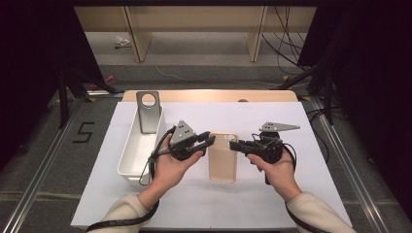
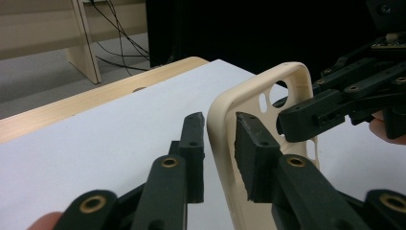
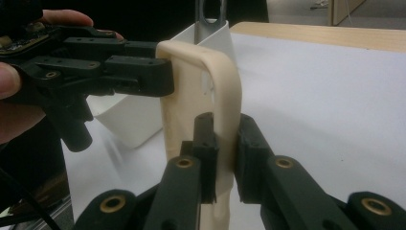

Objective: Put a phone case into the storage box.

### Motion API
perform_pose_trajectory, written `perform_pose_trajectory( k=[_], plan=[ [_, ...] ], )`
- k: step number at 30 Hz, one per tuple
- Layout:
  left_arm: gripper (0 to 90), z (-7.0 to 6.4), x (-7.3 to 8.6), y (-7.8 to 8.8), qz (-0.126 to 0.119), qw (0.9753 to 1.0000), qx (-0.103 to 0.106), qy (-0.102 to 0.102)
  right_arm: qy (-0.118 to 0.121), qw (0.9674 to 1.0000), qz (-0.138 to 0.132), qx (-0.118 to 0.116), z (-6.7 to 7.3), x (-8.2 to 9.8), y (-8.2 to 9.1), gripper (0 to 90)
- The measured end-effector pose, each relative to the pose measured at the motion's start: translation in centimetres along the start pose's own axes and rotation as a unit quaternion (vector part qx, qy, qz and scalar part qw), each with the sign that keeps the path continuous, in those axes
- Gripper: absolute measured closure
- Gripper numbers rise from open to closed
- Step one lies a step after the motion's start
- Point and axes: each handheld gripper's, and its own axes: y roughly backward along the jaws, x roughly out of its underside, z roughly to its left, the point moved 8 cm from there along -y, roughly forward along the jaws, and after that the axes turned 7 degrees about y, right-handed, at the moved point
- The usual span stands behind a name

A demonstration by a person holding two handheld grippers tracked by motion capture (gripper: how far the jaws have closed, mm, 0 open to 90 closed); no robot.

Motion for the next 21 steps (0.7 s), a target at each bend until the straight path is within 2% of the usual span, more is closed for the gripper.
perform_pose_trajectory(
  k=[7,14,21],
  plan=[
    [79.5,-0.05,0.00,-0.03,-0.002,0.9999,-0.012,-0.002,0.001,1.0000,0.000,0.000,0.05,-0.02,-0.03,81.4],
    [82.3,-0.19,-0.08,0.05,-0.006,0.9997,-0.021,0.002,0.002,1.0000,0.001,0.004,0.02,0.09,-0.13,81.2],
    [83.2,-0.33,-0.26,0.02,-0.012,0.9993,-0.034,-0.004,0.005,0.9999,0.001,0.009,-0.04,0.21,-0.30,80.3]
  ],
)
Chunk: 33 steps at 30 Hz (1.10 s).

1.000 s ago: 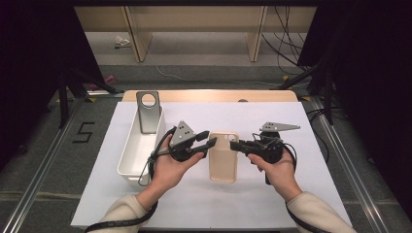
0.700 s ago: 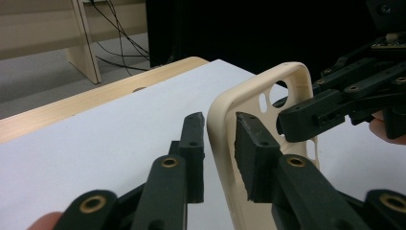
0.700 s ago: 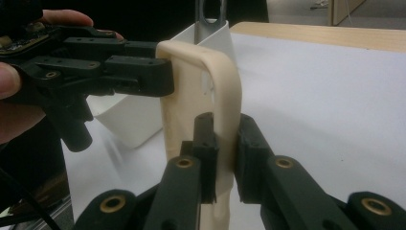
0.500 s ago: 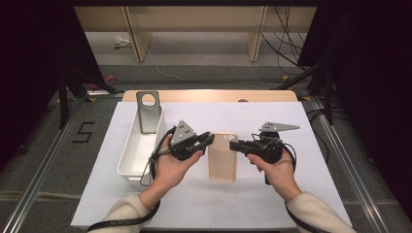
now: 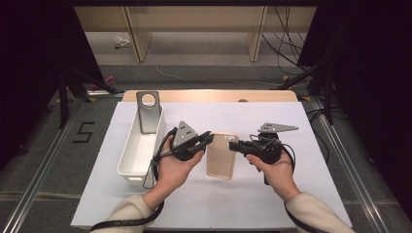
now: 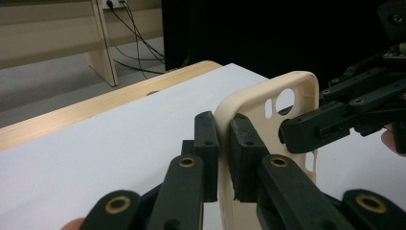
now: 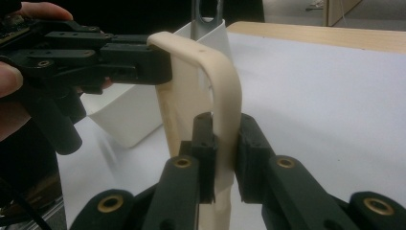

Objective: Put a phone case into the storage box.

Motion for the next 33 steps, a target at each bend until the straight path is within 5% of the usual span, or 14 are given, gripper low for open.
perform_pose_trajectory(
  k=[5,20,33],
  plan=[
    [83.5,0.1,0.0,-0.1,-0.001,0.9999,-0.012,-0.009,0.005,1.0000,-0.001,0.006,-0.1,0.0,0.0,74.3],
    [83.5,1.5,-0.8,0.4,-0.012,0.9994,-0.032,-0.006,0.062,0.9978,-0.014,0.016,0.1,-0.7,0.2,25.9],
    [83.6,2.6,-2.0,1.3,-0.024,0.9990,-0.037,-0.003,0.076,0.9957,-0.014,0.051,-1.3,-0.1,1.3,20.7]
  ],
)
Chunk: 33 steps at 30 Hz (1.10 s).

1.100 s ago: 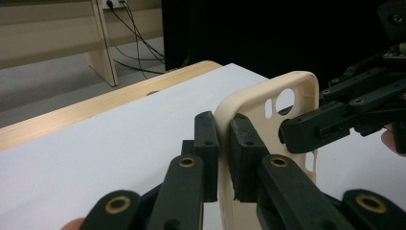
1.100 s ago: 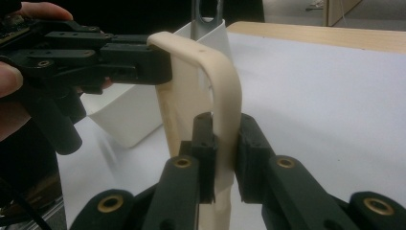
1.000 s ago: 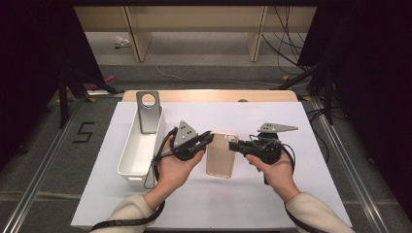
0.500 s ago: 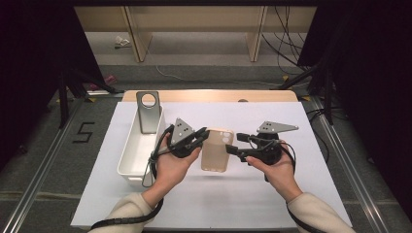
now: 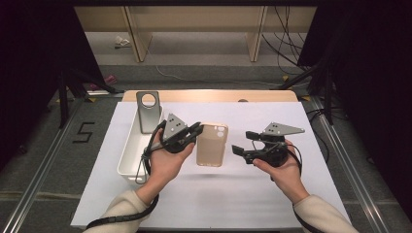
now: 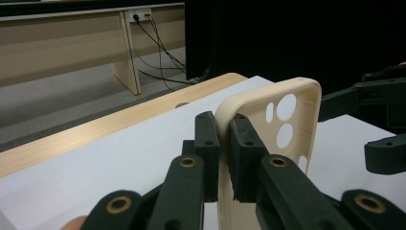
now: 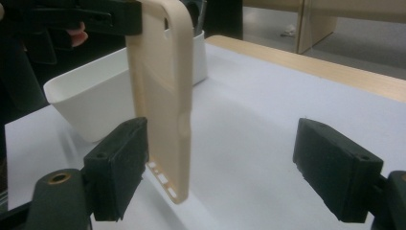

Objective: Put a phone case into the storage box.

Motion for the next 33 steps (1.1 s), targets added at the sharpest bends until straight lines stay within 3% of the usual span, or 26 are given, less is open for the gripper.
perform_pose_trajectory(
  k=[16,20,33],
  plan=[
    [83.6,2.1,-2.8,1.6,-0.026,0.9996,-0.011,0.005,-0.006,0.9998,0.004,0.018,-1.3,1.2,1.6,19.6],
    [83.6,2.7,-3.3,1.9,-0.029,0.9995,-0.015,0.006,0.003,0.9998,0.002,0.017,-1.4,1.4,2.1,17.3],
    [83.7,5.0,-4.5,3.1,-0.039,0.9986,-0.032,0.011,-0.006,0.9995,0.002,0.030,-2.4,2.1,3.3,17.3]
  ],
)
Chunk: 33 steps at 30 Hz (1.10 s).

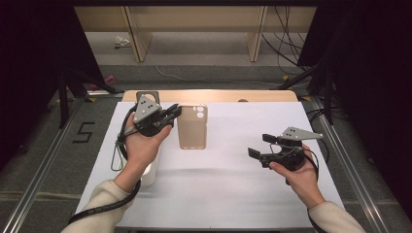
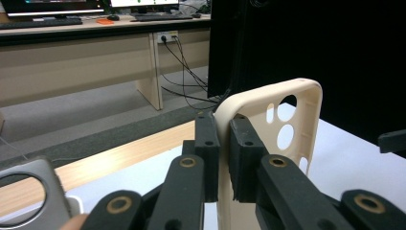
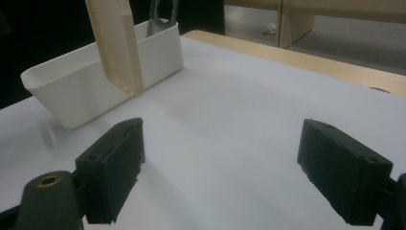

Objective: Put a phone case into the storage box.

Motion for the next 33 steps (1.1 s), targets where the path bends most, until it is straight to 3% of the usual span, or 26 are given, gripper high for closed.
perform_pose_trajectory(
  k=[9,19,33],
  plan=[
    [83.7,1.5,-0.4,0.6,-0.005,0.9999,-0.011,0.005,-0.012,0.9999,-0.001,0.005,-0.6,0.4,0.7,17.3],
    [83.7,3.2,-1.9,1.4,-0.014,0.9996,-0.024,0.006,-0.016,0.9998,-0.001,0.009,-1.0,0.8,1.2,17.2],
    [83.7,6.4,-3.3,2.8,-0.027,0.9980,-0.056,0.008,-0.020,0.9997,-0.002,0.014,-1.5,1.1,1.8,17.3]
  ],
)
